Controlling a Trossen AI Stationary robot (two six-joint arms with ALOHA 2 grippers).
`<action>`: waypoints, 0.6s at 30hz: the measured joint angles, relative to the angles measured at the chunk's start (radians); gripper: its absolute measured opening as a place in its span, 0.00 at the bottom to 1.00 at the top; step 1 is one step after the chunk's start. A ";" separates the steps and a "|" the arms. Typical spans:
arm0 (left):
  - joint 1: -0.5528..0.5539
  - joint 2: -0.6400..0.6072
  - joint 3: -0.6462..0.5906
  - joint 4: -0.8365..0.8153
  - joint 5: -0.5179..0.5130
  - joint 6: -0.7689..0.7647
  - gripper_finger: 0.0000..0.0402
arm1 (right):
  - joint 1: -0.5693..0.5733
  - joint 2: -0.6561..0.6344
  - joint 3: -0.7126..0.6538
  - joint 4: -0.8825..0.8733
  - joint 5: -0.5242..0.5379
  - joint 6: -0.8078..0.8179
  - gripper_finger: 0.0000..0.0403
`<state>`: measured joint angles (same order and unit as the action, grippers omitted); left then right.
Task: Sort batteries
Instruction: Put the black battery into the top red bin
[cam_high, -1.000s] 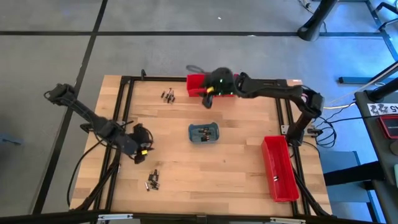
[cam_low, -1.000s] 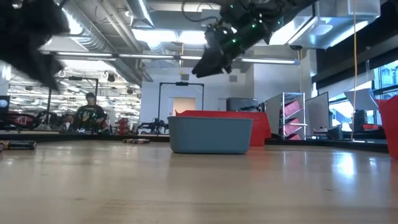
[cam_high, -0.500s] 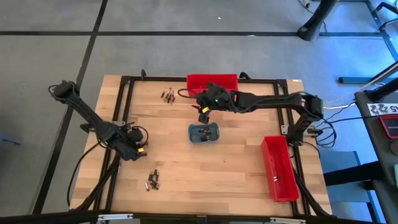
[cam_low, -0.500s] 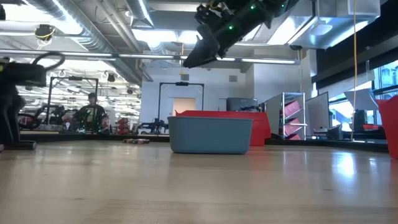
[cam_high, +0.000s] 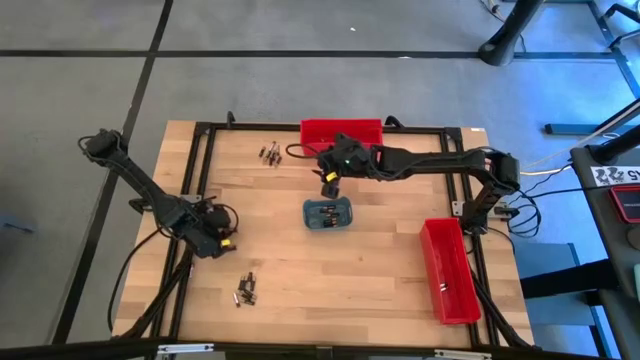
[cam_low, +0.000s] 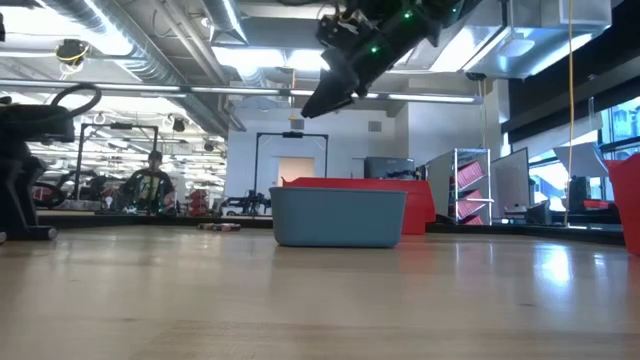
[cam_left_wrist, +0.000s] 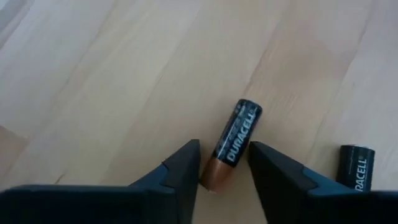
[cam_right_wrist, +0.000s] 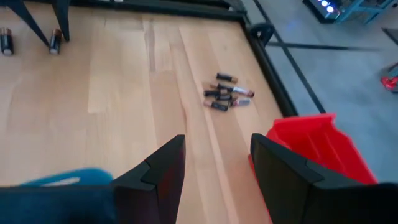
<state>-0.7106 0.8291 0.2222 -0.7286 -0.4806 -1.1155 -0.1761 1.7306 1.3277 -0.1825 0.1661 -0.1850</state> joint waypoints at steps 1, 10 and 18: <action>0.001 0.000 0.000 0.010 0.003 0.013 0.26 | 0.000 0.000 0.000 -0.011 0.000 0.004 0.45; 0.001 0.005 -0.008 0.145 -0.119 0.066 0.08 | -0.001 0.001 -0.136 0.254 -0.175 0.021 0.45; 0.019 -0.008 -0.005 0.599 -0.442 0.508 0.08 | 0.027 0.020 -0.311 0.767 -0.466 0.075 0.45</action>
<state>-0.6917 0.8211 0.2169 -0.1293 -0.9227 -0.6073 -0.1488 1.7506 1.0167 0.5841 -0.3002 -0.1102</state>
